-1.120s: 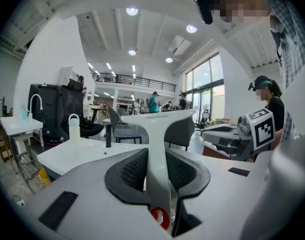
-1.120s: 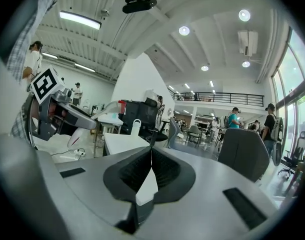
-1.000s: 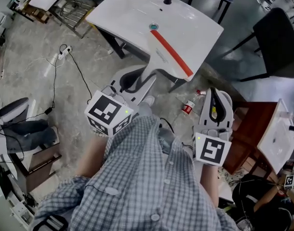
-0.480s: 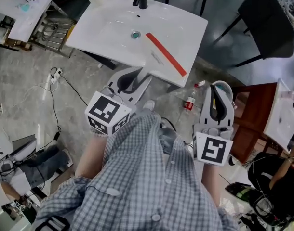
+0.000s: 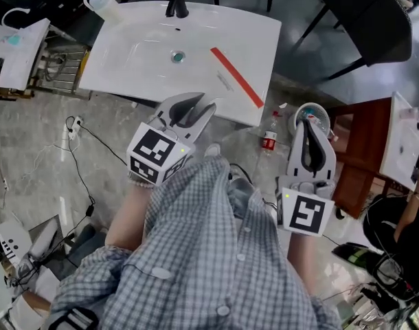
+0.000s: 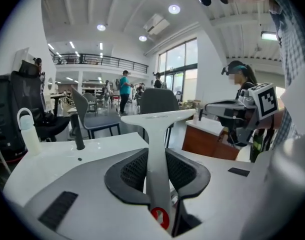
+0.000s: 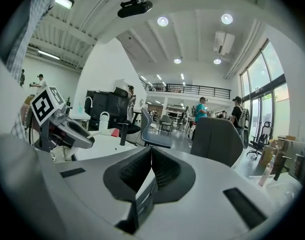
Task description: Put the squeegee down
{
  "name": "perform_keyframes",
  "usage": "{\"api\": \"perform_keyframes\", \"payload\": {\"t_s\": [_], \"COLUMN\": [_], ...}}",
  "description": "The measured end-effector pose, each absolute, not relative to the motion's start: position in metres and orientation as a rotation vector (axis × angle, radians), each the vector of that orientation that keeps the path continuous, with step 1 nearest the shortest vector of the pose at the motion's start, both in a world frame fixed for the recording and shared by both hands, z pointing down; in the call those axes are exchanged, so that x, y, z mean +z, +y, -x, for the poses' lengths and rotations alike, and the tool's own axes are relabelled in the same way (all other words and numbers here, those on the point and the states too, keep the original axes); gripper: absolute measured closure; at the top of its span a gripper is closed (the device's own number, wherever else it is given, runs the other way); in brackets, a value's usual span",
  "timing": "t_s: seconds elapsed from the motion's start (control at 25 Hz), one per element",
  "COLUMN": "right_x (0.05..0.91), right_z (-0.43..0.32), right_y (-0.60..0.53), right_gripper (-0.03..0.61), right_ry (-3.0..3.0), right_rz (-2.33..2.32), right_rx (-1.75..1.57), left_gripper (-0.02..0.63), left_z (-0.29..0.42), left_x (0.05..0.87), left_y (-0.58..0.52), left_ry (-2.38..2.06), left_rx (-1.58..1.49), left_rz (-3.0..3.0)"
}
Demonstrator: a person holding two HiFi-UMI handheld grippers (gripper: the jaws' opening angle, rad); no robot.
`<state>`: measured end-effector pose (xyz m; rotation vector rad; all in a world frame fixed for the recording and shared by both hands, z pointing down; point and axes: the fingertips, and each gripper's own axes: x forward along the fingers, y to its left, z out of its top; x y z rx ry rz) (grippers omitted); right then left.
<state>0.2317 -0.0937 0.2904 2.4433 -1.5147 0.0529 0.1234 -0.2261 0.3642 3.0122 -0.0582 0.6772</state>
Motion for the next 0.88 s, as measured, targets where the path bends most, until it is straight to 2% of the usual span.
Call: {"api": "perform_keyframes", "payload": {"t_s": [0.88], "right_x": [0.291], "right_z": [-0.234], "right_y": [-0.085], "right_gripper": [0.569], "right_ry": [-1.245], "right_rz": [-2.535], "right_rx": [0.12], "left_gripper": [0.515], "left_z": [-0.158], "left_x": [0.449], "left_y": [-0.24], "left_ry": [0.419], "left_rx": [1.037], "left_rz": [-2.99]}}
